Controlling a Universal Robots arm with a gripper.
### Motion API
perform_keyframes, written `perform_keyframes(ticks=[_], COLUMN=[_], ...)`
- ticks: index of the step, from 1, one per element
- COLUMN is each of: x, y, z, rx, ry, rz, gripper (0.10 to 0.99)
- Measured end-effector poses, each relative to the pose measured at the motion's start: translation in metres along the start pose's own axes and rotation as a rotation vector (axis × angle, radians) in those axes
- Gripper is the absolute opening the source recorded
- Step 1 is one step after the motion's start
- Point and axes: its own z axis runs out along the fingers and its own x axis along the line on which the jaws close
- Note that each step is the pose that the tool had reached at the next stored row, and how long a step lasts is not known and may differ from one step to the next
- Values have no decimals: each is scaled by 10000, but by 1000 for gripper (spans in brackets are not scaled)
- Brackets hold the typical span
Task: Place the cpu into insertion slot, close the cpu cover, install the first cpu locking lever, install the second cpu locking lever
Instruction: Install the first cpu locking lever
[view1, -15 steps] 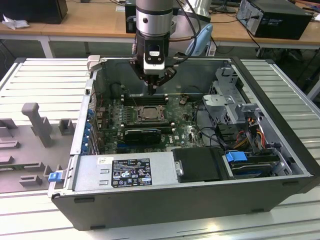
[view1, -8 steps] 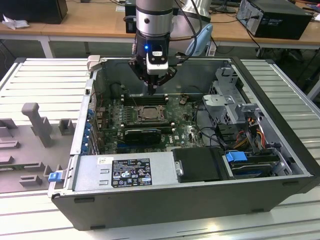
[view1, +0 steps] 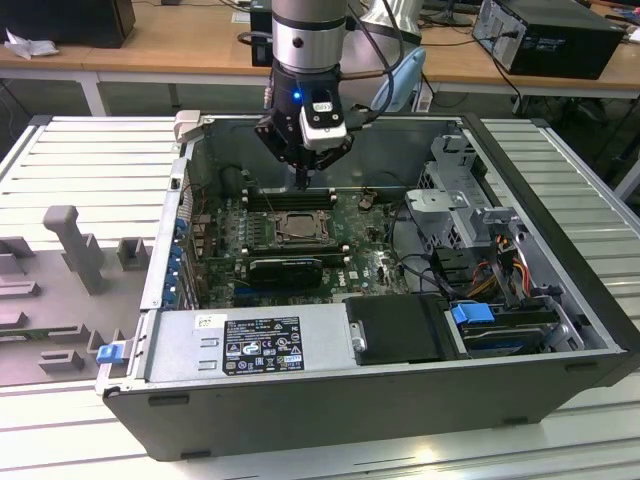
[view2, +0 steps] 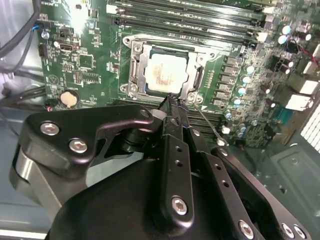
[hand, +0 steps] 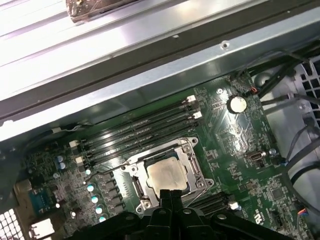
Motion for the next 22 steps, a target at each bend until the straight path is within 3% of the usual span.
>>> perform_keyframes(ticks=[9,12,15,22], x=[0,0,0,0], y=[0,0,0,0], z=[0,1,2,3], rx=[-7,-12,-15,-20], ry=[30,54,66,85], rz=[-1227,-2157,-2625,-3385], gripper=[106,106,106,106])
